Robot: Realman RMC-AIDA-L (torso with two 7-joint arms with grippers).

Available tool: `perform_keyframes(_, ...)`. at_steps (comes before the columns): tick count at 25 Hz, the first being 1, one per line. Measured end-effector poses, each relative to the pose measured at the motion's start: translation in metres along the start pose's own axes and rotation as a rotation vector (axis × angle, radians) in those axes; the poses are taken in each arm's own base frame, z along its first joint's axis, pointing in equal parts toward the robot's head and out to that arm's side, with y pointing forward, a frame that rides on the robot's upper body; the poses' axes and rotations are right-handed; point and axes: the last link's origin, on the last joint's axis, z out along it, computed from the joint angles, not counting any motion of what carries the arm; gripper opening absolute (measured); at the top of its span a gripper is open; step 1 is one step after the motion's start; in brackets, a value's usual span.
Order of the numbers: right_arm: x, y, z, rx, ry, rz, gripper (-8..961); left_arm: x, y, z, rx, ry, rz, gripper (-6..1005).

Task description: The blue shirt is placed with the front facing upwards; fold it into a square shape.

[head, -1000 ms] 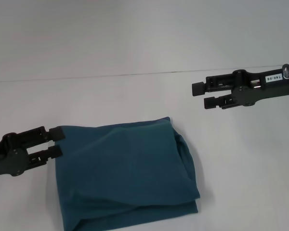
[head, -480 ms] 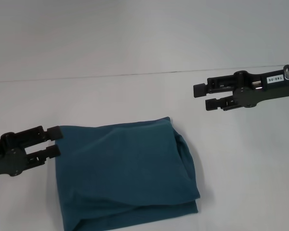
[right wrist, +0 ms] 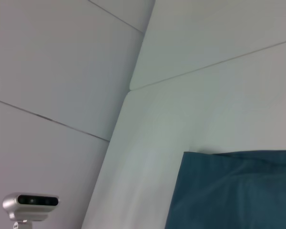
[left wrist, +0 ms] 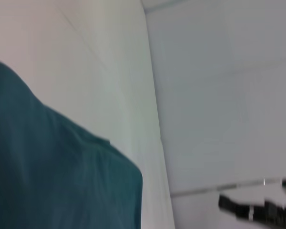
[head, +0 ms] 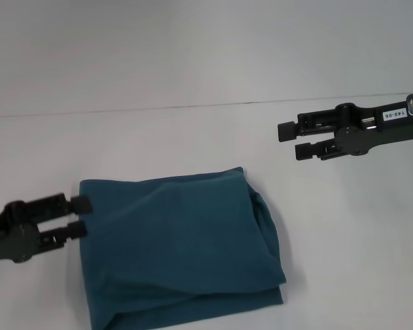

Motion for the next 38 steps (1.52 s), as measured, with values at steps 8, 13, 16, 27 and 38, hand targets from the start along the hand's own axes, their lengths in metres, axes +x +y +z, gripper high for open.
perform_keyframes(8, -0.002, -0.002, -0.007, 0.016, -0.003, 0.004, 884, -0.023, 0.003, 0.021, 0.029, -0.232, 0.062, 690)
perform_keyframes(13, -0.002, -0.004, -0.011, 0.024, -0.005, 0.011, 884, -0.038, 0.005, 0.053, 0.016, -0.325, 0.028, 690)
perform_keyframes(16, -0.002, -0.004, -0.013, 0.025, -0.004, 0.011, 885, -0.041, 0.004, 0.063, 0.036, -0.351, 0.027, 690)
perform_keyframes(27, -0.001, -0.006, -0.024, 0.033, -0.001, 0.014, 885, -0.038, -0.013, 0.098, 0.213, -0.385, 0.123, 691)
perform_keyframes(38, 0.004, -0.010, -0.031, 0.032, -0.007, 0.029, 884, -0.026, -0.016, 0.124, 0.275, -0.345, 0.147, 691)
